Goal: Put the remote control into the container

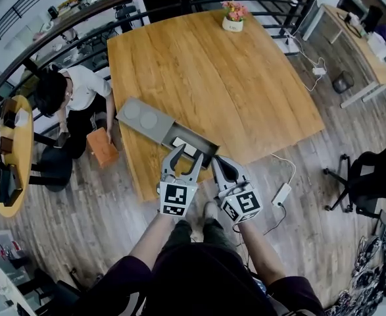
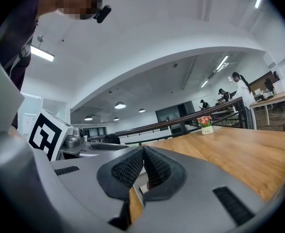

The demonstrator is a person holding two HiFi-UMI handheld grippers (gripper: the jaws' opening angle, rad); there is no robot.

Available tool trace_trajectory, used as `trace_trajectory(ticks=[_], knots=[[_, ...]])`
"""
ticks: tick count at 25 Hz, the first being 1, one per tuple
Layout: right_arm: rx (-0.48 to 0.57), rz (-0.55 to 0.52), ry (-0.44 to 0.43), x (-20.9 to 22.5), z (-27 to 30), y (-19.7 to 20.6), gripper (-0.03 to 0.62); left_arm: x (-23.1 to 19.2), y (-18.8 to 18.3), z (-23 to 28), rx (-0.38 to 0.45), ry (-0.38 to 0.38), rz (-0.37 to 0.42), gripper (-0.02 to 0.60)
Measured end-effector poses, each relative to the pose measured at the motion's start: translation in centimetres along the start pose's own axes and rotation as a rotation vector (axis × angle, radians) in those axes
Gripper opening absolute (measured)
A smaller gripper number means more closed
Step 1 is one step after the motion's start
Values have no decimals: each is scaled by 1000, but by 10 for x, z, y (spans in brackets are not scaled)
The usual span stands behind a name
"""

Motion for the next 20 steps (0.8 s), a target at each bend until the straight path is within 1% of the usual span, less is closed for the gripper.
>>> trace_trajectory(ticks=[4,5,10,16,20], knots=[[21,-25,-24,-14,-8,-17,18,4,-15,-18,53,1,-5,109],[26,-34,-31,-17,-9,-20,18,6,-18,-23,65,3,-1,92],[48,-59,-51,-33,-16,-32,18,15,-33,-45,113,20,29,48],[77,-83,-72,-52,-19,-47,18,18,-48,-66,175,44,64,14],[86,-100,-78,-61,-19,-52,18,16,-53,-80,238,53,65,12]])
Point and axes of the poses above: the fingertips, and each gripper's own axes: z forward along the fingers, x to its right, y out of its underside, the point moved 1 cm from there along -z, backward along the fingers, and after that the axes turned 7 degrees about -x, right-handed, at the moved point
